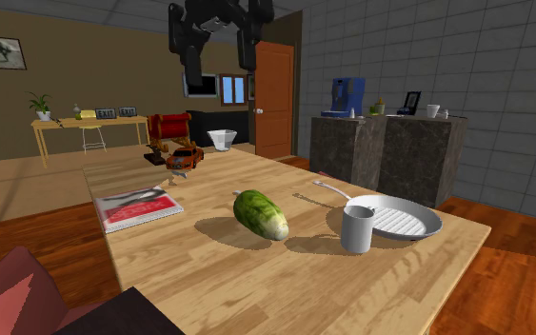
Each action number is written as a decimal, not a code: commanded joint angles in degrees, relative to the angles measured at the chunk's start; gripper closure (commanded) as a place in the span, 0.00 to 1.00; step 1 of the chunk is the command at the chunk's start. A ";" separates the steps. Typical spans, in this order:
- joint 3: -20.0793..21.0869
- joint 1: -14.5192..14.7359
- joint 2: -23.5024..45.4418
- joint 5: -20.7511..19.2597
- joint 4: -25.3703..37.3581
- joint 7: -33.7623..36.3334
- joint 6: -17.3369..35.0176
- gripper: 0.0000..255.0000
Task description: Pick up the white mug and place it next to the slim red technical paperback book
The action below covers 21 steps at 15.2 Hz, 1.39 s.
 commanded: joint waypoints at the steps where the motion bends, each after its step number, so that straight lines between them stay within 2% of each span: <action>1: 0.00 0.00 0.00 0.00 0.00 0.00 0.00 0.00; 11: -2.01 -1.13 15.81 0.31 -1.39 1.23 19.59 0.00; 21: -3.49 -1.93 35.76 1.46 5.43 1.46 35.11 0.00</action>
